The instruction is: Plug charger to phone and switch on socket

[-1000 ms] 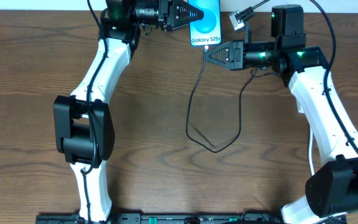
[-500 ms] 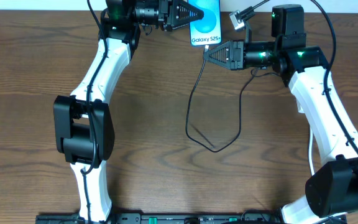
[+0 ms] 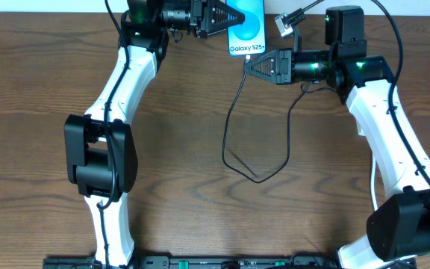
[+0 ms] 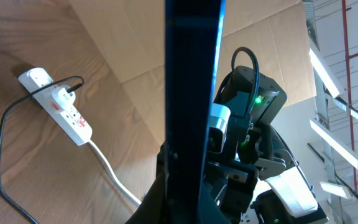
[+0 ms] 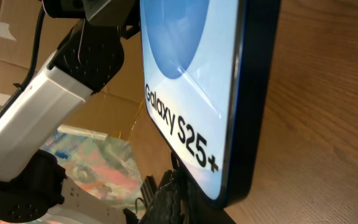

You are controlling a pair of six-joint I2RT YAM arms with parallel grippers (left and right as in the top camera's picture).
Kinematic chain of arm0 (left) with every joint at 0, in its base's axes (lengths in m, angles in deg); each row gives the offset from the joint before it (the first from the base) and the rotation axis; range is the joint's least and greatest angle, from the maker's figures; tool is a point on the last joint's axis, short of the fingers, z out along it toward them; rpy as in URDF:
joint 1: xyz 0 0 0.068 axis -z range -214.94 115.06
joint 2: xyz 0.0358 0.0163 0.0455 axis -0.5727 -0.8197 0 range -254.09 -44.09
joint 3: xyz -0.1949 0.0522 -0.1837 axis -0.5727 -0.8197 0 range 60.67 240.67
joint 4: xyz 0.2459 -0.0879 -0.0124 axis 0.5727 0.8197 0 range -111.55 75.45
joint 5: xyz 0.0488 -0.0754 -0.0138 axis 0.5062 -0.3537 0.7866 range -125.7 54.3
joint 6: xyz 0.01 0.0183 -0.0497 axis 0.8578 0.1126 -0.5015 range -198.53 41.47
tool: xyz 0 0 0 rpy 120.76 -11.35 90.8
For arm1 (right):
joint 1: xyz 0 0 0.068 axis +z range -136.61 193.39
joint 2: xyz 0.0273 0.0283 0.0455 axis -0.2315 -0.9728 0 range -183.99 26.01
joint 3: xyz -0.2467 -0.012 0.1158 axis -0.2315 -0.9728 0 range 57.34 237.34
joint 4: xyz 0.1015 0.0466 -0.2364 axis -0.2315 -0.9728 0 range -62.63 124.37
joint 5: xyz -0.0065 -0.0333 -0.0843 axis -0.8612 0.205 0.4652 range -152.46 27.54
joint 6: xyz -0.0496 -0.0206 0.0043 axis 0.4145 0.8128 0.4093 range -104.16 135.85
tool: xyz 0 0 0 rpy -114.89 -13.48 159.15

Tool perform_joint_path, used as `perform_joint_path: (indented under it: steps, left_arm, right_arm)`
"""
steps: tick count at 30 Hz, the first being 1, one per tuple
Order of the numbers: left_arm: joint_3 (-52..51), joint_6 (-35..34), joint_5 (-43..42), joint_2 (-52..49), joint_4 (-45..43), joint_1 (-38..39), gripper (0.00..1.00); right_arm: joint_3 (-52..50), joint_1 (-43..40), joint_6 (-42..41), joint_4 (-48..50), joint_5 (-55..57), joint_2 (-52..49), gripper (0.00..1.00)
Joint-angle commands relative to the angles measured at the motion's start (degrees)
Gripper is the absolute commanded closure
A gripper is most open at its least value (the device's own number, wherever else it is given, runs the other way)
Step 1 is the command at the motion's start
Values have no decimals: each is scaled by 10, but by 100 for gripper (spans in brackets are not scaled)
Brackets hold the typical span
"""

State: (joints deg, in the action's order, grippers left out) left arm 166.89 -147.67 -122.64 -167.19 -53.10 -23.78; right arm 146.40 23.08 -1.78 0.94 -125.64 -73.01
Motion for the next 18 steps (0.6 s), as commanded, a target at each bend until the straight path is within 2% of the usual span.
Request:
perform_joint_path:
  steps: [1,18]
  left_arm:
    - [9,3,-31,23,-7,6,93]
    - [9,3,-31,23,-7,6,93]
  right_arm:
    - [2,1,-5,0,16,0,99]
    - [2,2,3,-17,16,0,99]
